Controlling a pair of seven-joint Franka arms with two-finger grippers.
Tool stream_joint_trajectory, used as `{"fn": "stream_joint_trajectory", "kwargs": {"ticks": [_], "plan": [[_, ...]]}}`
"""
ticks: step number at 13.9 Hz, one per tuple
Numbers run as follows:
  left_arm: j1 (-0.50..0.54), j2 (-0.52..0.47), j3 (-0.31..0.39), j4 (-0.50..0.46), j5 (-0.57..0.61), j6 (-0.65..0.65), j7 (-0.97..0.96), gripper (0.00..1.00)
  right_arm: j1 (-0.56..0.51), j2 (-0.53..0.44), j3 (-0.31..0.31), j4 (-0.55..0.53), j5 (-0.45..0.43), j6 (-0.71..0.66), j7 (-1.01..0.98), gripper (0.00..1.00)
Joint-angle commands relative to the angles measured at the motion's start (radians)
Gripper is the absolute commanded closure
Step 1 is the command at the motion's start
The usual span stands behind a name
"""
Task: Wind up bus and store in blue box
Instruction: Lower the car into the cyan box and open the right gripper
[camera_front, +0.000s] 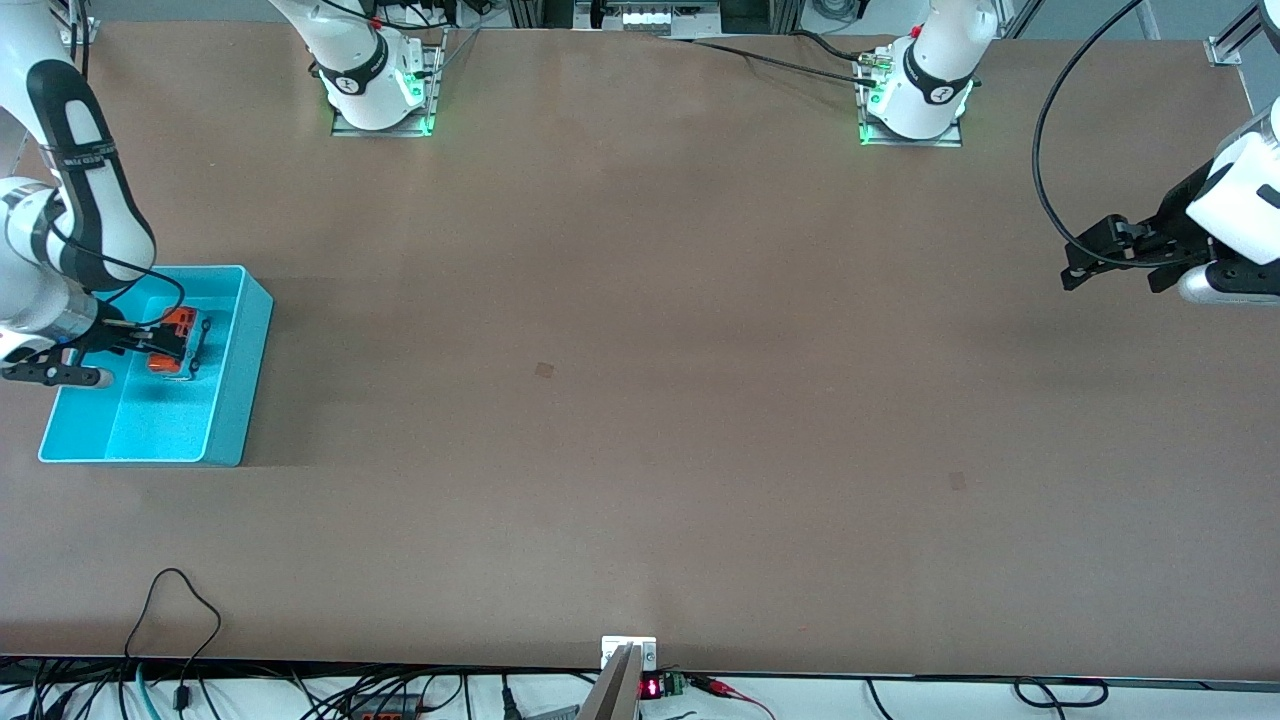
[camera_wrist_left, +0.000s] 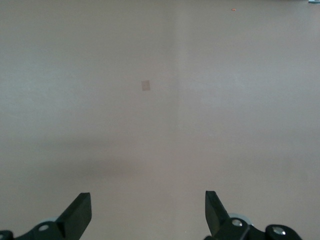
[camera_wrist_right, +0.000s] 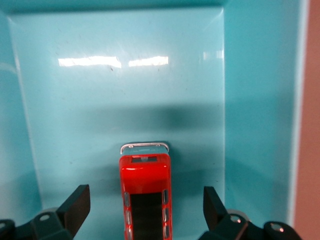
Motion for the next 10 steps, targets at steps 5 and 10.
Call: {"fn": "stream_joint_trajectory", "kwargs": {"ticks": [5,10], "plan": [[0.013,-0.006,-0.003,0.003,0.007,0.006,0.002,0.00,0.009,-0.164,0.147,0.341,0.051,-0.563,0.072,0.00],[0.033,-0.011,-0.003,-0.005,0.007,-0.014,0.004,0.00,0.059,-0.235,0.258,0.469,0.043,-0.790,0.212,0.00]]}}
